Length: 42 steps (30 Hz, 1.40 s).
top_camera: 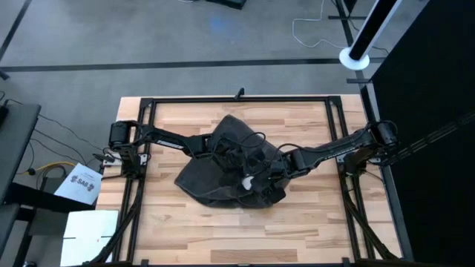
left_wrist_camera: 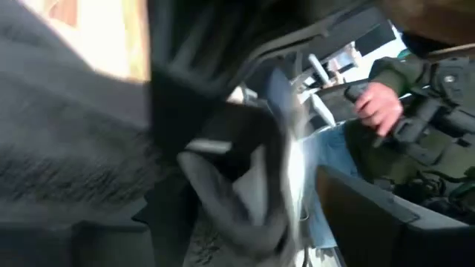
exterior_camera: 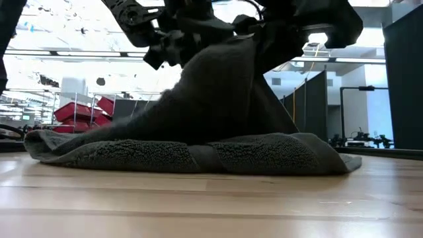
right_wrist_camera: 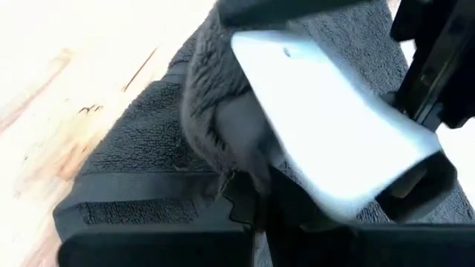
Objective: Roll towel
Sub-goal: Fold the black towel
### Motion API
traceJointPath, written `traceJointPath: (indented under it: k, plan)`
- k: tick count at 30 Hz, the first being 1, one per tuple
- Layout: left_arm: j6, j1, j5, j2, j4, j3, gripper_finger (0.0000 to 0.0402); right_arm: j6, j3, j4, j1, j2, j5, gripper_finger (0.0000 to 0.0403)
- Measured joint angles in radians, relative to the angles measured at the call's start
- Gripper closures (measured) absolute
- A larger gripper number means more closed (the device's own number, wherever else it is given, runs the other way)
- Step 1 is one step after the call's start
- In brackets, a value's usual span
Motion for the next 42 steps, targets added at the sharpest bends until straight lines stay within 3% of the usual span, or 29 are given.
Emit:
traceJointPath:
  k: [3,11,16,21,25,30,35,38,42]
  plan:
    - [-0.006,0.000,0.001,-0.014,0.010,0.000,0.0207,0.002,0.000,-0.007,0.000,0.000,0.005,0.0402]
    - [0.017,-0.019,-0.016,-0.013,-0.083,0.000,0.0382,0.062,0.000,-0.005,-0.016,0.000,0.001,0.0402]
    - [0.027,-0.035,-0.051,-0.016,-0.138,0.002,0.0384,0.128,0.000,-0.004,-0.030,0.000,-0.006,0.0402]
    - [0.057,-0.035,-0.104,-0.097,-0.270,0.027,0.0384,0.134,0.000,-0.006,-0.039,0.000,-0.007,0.0393]
    - [0.113,-0.047,-0.121,-0.186,-0.454,0.058,0.0384,0.057,-0.001,-0.015,-0.042,-0.033,-0.007,0.0342]
    - [0.196,-0.073,-0.272,-0.294,-0.715,0.066,0.0384,0.037,-0.009,-0.045,-0.101,-0.090,-0.007,0.0266]
    - [0.214,-0.099,-0.373,-0.353,-0.873,0.066,0.0384,0.015,-0.084,-0.113,-0.187,-0.093,-0.043,0.0207]
    - [0.218,-0.110,-0.418,-0.356,-0.915,0.068,0.0384,-0.042,-0.138,-0.086,-0.214,-0.088,-0.144,0.0190]
    - [0.218,-0.115,-0.437,-0.355,-0.950,0.066,0.0384,-0.078,-0.213,-0.041,-0.204,-0.090,-0.174,0.0187]
